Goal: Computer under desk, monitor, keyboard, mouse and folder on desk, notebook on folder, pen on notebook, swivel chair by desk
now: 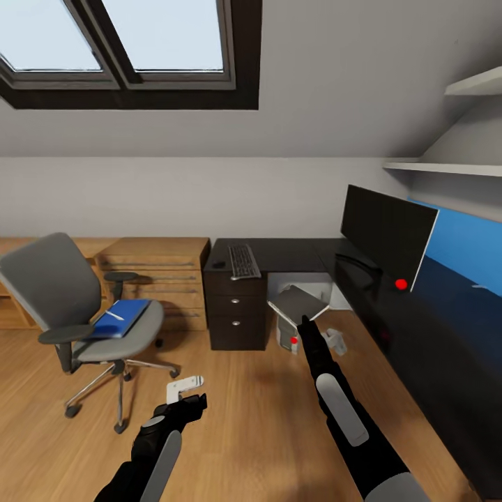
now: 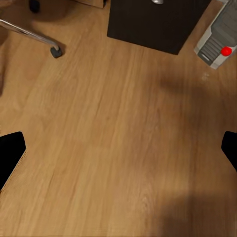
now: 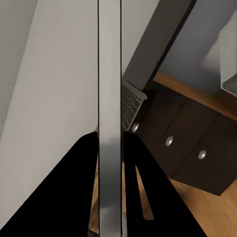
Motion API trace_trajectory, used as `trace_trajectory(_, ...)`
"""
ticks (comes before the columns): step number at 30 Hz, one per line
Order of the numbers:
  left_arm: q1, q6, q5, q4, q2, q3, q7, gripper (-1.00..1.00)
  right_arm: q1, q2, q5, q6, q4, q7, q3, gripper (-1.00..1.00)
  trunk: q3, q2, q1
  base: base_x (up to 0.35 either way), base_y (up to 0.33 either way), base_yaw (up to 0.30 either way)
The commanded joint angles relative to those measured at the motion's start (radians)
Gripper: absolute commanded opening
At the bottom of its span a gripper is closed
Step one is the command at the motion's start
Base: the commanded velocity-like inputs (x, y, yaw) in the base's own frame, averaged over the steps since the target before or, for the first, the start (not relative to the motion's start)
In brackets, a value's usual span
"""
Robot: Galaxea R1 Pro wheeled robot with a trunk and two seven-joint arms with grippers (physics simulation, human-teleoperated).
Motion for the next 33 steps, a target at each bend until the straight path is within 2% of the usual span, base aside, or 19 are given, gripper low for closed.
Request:
trace_trajectory(1, -0.001, 0.002, 0.01, -0.001, 0.0, -0.002, 0.009, 1.0, -0.001, 0.0, -0.008, -0.007, -0.001, -0.002, 0.003, -1.0, -0.001, -0.001, 0.001, 0.311, 0.15, 0.0)
trace_trajectory(10, -0.001, 0.0, 0.01, -0.002, 0.0, -0.002, 0.01, 1.0, -0.001, -0.002, -0.008, -0.007, -0.001, -0.002, 0.002, -1.0, -0.001, -0.001, 0.001, 0.319, 0.091, 0.0)
trace_trajectory(23, -0.001, 0.0, 0.01, -0.003, 0.001, -0.002, 0.009, 1.0, -0.001, -0.004, -0.008, -0.008, -0.002, -0.003, -0.001, -1.0, -0.001, -0.001, 0.001, 0.322, 0.008, 0.0)
trace_trajectory(24, -0.001, 0.0, 0.01, -0.003, 0.0, -0.002, 0.009, 1.0, -0.001, -0.008, -0.008, -0.018, -0.001, -0.002, -0.013, -1.0, -0.001, -0.001, 0.001, 0.323, 0.0, 0.0)
trace_trajectory(33, -0.001, 0.0, 0.011, -0.003, 0.0, -0.002, 0.01, 1.0, -0.001, -0.013, -0.008, -0.034, 0.015, -0.005, -0.031, -1.0, -0.001, -0.001, 0.001, 0.323, 0.0, 0.0)
